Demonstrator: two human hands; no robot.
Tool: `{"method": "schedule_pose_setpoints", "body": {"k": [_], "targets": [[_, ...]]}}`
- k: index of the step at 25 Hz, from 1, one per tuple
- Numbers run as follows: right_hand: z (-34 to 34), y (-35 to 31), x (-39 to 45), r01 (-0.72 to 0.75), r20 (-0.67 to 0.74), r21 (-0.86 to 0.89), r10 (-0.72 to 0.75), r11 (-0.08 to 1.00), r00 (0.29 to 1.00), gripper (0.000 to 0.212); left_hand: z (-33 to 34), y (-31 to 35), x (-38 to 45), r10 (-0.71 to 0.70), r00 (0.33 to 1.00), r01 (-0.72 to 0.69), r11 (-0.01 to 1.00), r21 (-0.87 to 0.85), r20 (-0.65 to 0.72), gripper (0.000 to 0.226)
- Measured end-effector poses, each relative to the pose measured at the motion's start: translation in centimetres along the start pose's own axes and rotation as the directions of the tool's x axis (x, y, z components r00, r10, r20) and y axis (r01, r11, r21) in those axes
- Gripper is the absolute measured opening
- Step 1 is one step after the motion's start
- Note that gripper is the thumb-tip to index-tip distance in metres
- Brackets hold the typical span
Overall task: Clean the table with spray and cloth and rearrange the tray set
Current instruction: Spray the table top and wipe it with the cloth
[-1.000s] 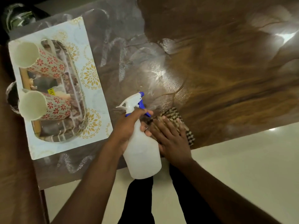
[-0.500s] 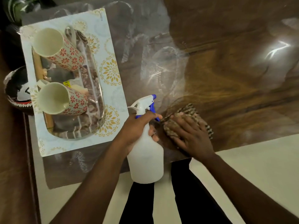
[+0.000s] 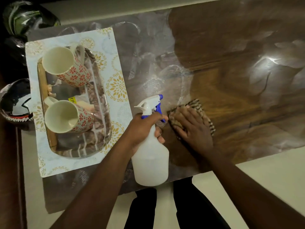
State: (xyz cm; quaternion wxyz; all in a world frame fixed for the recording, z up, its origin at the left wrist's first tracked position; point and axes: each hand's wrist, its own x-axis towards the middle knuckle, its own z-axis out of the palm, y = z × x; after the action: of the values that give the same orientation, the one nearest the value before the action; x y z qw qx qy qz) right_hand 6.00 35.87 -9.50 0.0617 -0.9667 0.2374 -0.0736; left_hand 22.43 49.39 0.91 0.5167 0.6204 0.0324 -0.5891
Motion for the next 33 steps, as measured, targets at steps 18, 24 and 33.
{"method": "schedule_pose_setpoints", "body": {"k": [18,24,33], "targets": [[0.1,1.1,4.7,-0.006,-0.010,0.063,0.007,0.998,1.000,0.040,4.4,5.4,5.2,0.017,0.984,-0.021,1.000,-0.019,-0.179,0.029],[-0.1,4.3,10.7,-0.265,-0.017,0.070,0.267,0.962,0.964,0.041,5.2,7.8,6.7,0.000,0.976,-0.005,1.000,-0.023,-0.218,0.035],[1.3,5.2,17.6,-0.163,-0.011,0.129,0.165,0.978,0.986,0.042,3.3,10.0,7.9,0.056,0.987,-0.063,0.997,-0.042,-0.148,0.031]]}}
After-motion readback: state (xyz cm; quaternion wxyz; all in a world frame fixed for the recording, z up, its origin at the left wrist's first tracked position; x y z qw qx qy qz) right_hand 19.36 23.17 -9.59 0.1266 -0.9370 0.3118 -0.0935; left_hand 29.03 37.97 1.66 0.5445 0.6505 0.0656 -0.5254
